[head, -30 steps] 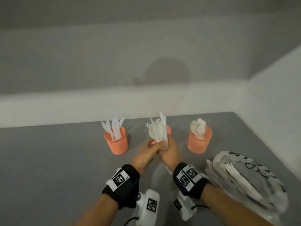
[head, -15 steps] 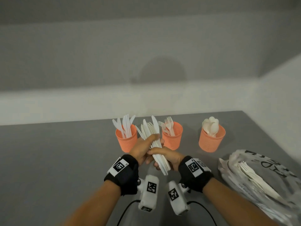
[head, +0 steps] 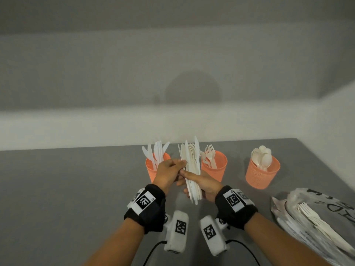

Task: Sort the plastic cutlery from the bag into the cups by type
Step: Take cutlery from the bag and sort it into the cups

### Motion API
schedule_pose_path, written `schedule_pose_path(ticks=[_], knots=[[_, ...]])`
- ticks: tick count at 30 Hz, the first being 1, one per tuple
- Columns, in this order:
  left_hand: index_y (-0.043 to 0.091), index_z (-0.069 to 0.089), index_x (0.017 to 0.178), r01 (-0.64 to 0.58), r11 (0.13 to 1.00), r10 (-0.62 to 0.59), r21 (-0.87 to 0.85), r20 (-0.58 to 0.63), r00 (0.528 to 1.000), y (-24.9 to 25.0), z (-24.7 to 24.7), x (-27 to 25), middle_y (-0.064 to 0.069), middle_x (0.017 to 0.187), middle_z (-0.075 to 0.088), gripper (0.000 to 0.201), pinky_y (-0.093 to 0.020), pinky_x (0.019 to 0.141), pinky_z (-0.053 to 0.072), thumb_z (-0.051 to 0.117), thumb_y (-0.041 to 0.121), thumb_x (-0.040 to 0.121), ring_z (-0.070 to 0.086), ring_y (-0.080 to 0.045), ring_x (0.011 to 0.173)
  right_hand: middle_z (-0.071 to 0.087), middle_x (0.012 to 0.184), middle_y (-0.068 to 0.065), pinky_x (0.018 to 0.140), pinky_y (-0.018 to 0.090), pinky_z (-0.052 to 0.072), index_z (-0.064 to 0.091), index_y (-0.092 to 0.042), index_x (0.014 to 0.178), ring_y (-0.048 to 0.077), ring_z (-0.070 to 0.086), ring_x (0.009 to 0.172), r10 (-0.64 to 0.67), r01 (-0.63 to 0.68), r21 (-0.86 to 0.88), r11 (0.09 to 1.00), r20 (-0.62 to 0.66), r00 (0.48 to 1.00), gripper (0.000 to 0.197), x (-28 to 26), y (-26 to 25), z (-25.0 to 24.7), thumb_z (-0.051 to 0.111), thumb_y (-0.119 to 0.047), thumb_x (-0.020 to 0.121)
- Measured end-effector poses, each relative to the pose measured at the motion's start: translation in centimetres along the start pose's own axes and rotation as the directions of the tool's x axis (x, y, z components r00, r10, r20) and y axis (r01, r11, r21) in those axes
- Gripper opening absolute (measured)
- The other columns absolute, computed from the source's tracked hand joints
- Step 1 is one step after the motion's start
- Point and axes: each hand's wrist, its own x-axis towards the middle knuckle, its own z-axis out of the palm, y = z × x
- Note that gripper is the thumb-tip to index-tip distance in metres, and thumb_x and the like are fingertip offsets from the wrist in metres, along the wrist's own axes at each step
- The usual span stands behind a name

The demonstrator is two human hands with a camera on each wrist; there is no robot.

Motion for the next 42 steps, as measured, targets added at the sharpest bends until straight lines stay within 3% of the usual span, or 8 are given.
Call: schedule_pose_path(ticks=[8, 13, 18, 24, 33, 35, 38, 42], knots=[[0.007, 0.045, 0.09, -0.121, 0.981, 0.085, -0.152, -0.223, 0.971, 1.0, -1.1, 1.6, -0.006, 0.061, 0.046, 0.012, -0.02, 0.039, 0.041, 0.041, 0.014, 0.098, 0.045, -0.013, 0.045, 0.062, 0.064, 0.01, 0.07, 0.039, 0.056, 0.06, -0.006, 0.078, 0.018, 0.063, 0.052, -0.027, 0.015, -0.058, 0.998, -0.22, 0.975, 0.014, 1.0, 1.3, -0.9, 0.059, -0.014, 0.09], [0.012, 0.056, 0.077, -0.184, 0.948, 0.222, 0.259, -0.128, 0.967, 0.8, 0.3, 1.5, 0.003, 0.061, 0.051, 0.013, -0.021, 0.055, 0.038, 0.056, 0.016, 0.089, 0.048, -0.011, 0.057, 0.048, 0.055, 0.008, 0.046, 0.026, 0.047, 0.057, -0.005, 0.09, 0.013, 0.047, 0.04, -0.105, 0.085, -0.075, 0.994, -0.329, 0.938, 0.01, 1.6, 1.9, -0.3, 0.054, 0.004, 0.086], [0.01, 0.06, 0.077, -0.168, 0.936, 0.216, 0.31, -0.128, 0.968, -0.8, 1.8, 1.3, -0.006, 0.072, 0.067, 0.013, -0.029, 0.066, 0.05, 0.065, 0.02, 0.084, 0.062, -0.019, 0.064, 0.048, 0.051, 0.003, 0.036, 0.022, 0.039, 0.058, -0.016, 0.083, 0.009, 0.044, 0.032, -0.261, 0.211, -0.213, 0.954, -0.247, 0.933, 0.011, 1.2, 1.7, 0.5, 0.057, -0.008, 0.089], [0.011, 0.053, 0.067, -0.047, 0.993, 0.049, 0.11, -0.013, 0.999, -0.9, 1.9, 0.9, -0.003, 0.054, 0.052, 0.022, -0.014, 0.034, 0.034, 0.063, 0.01, 0.087, 0.048, -0.008, 0.036, 0.059, 0.067, 0.006, 0.039, 0.02, 0.041, 0.061, -0.015, 0.089, 0.009, 0.049, 0.039, -0.147, 0.137, -0.058, 0.989, -0.216, 0.965, 0.008, 0.5, 1.9, -0.6, 0.054, -0.016, 0.093], [0.004, 0.054, 0.101, -0.141, 0.989, 0.145, 0.032, -0.243, 0.959, -0.4, 1.5, 1.8, -0.025, 0.082, 0.058, 0.025, -0.043, 0.078, 0.051, 0.043, 0.026, 0.096, 0.056, -0.04, 0.079, 0.048, 0.056, 0.005, 0.039, 0.021, 0.038, 0.051, -0.012, 0.08, 0.011, 0.044, 0.036, -0.106, 0.092, -0.054, 0.994, -0.422, 0.901, 0.01, 1.4, 3.1, -2.1, 0.052, -0.006, 0.089], [0.006, 0.057, 0.091, -0.144, 0.989, 0.144, 0.015, -0.211, 0.967, 0.0, 1.4, 1.8, -0.021, 0.062, 0.051, 0.022, -0.035, 0.056, 0.048, 0.047, 0.025, 0.096, 0.052, -0.032, 0.056, 0.048, 0.058, 0.003, 0.038, 0.02, 0.035, 0.051, -0.017, 0.095, 0.01, 0.041, 0.038, -0.14, 0.053, -0.188, 0.981, -0.487, 0.862, 0.015, 2.0, 3.6, -2.4, 0.049, -0.006, 0.085], [0.006, 0.057, 0.092, -0.149, 0.987, 0.156, 0.058, -0.151, 0.976, 0.0, 2.1, 1.8, -0.001, 0.059, 0.05, 0.018, -0.024, 0.046, 0.044, 0.056, 0.025, 0.091, 0.05, -0.013, 0.05, 0.061, 0.084, 0.005, 0.062, 0.026, 0.05, 0.046, -0.018, 0.125, 0.02, 0.059, 0.07, -0.268, 0.011, -0.436, 0.9, -0.531, 0.804, 0.041, 2.0, 3.9, -2.2, 0.052, -0.011, 0.085], [0.007, 0.062, 0.083, -0.149, 0.986, 0.157, 0.08, -0.116, 0.981, -0.6, 4.0, 1.5, -0.007, 0.079, 0.069, 0.022, -0.029, 0.073, 0.055, 0.073, 0.026, 0.078, 0.067, -0.021, 0.076, 0.066, 0.104, 0.009, 0.088, 0.036, 0.048, 0.045, -0.016, 0.13, 0.028, 0.062, 0.098, -0.349, 0.09, -0.468, 0.879, -0.505, 0.789, 0.049, 1.0, 3.4, -1.1, 0.048, -0.034, 0.085]])
